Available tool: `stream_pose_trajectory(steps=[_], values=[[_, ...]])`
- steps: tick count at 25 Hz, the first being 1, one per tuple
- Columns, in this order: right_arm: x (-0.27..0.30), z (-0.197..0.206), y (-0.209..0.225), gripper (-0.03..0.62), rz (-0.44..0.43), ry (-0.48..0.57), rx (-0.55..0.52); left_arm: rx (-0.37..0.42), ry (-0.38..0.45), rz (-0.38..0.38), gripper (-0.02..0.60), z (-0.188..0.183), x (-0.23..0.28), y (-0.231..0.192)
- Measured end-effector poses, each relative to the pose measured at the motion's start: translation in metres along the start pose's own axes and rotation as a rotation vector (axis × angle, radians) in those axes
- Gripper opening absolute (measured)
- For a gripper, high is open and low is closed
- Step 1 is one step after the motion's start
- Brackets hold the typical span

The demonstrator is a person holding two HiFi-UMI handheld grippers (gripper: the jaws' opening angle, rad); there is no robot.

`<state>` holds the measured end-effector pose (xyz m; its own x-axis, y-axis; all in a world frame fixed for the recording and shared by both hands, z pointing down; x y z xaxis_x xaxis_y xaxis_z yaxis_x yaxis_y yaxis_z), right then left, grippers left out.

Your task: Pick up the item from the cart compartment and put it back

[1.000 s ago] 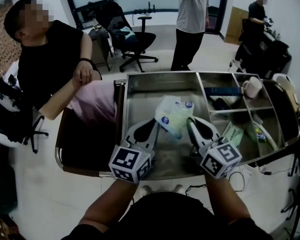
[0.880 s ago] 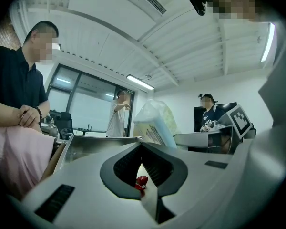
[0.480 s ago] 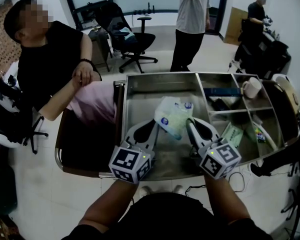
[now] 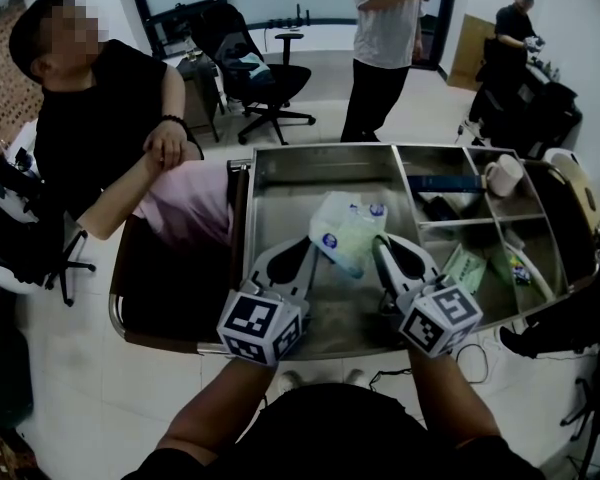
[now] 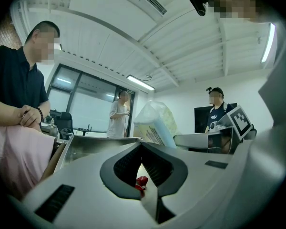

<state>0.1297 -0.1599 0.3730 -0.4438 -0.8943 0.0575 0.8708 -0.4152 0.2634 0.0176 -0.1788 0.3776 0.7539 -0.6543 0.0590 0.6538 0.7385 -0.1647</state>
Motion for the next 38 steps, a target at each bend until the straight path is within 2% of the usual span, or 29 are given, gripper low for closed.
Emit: stream_pose_trajectory(steps=[12,17,28,38], values=[[0.000,-0.005,0.002,0.028,0.021,0.000,-0.020,0.014,0.012,-0.003,0.002,-0.003,0.000,0.000],[0.006,-0.024,0.007,0.028,0.024,-0.001,-0.018,0.020,0.009,0.003,0.002,-0.005,0.001,0.002],[0.052,-0.078,0.016,0.028,0.053,-0.023,-0.210,0.023,0.010,0.014,0.002,-0.004,0.000,0.003],[0.111,-0.074,0.038,0.028,0.105,-0.169,-0.323,0.031,-0.003,0.029,0.002,-0.002,0.002,0.008]])
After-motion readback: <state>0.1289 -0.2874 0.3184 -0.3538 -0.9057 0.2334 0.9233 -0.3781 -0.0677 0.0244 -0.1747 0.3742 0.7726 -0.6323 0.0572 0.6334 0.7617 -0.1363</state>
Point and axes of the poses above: the fingertips, and each gripper's own axes: x forward along the fingers, y to its right, z out of its underside, the point moved 1 cm from there along -x, backward along the fingers, and after that the axes turned 4 degrees about z, right-handed, at the moved point
